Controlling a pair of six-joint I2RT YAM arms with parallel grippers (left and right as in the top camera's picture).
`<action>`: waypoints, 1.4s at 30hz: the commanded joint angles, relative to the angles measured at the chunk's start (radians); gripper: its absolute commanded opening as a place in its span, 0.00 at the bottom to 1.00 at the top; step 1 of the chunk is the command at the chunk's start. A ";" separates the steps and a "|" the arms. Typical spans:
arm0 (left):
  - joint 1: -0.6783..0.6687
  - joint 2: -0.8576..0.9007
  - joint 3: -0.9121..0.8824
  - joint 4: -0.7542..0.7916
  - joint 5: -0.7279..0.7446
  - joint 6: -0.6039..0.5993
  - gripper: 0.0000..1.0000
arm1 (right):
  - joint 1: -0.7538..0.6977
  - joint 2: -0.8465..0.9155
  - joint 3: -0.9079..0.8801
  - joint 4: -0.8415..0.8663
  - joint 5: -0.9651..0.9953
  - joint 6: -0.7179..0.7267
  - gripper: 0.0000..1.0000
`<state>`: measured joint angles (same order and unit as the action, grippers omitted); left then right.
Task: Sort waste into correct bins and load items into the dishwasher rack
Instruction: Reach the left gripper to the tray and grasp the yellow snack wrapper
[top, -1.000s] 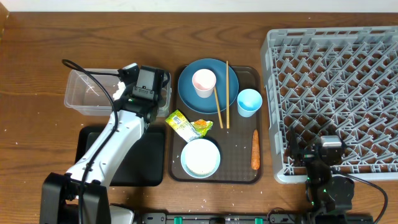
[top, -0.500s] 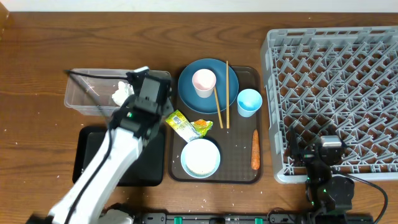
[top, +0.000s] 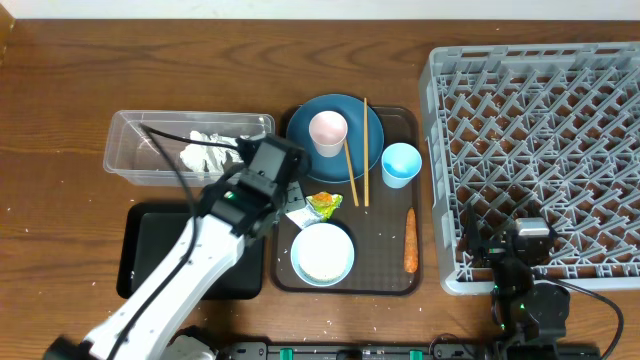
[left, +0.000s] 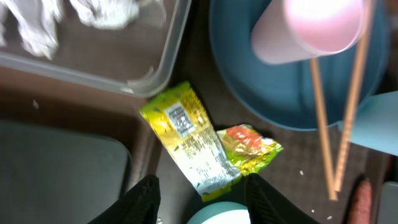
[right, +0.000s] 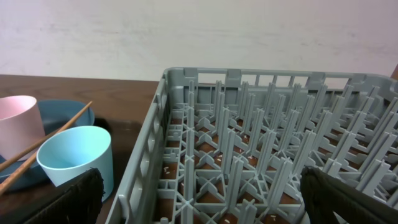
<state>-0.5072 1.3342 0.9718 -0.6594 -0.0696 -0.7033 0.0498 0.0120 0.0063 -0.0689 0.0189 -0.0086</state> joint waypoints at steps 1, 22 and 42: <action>-0.003 0.076 -0.006 -0.005 0.021 -0.104 0.41 | -0.010 -0.005 -0.001 -0.004 0.000 -0.004 0.99; -0.023 0.227 -0.006 0.037 0.062 -0.174 0.57 | -0.009 -0.005 -0.001 -0.004 0.000 -0.004 0.99; -0.088 0.251 -0.006 0.040 -0.064 -0.222 0.66 | -0.010 -0.005 -0.001 -0.004 0.000 -0.004 0.99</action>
<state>-0.5789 1.5585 0.9718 -0.6201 -0.0601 -0.8886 0.0498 0.0120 0.0063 -0.0689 0.0189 -0.0086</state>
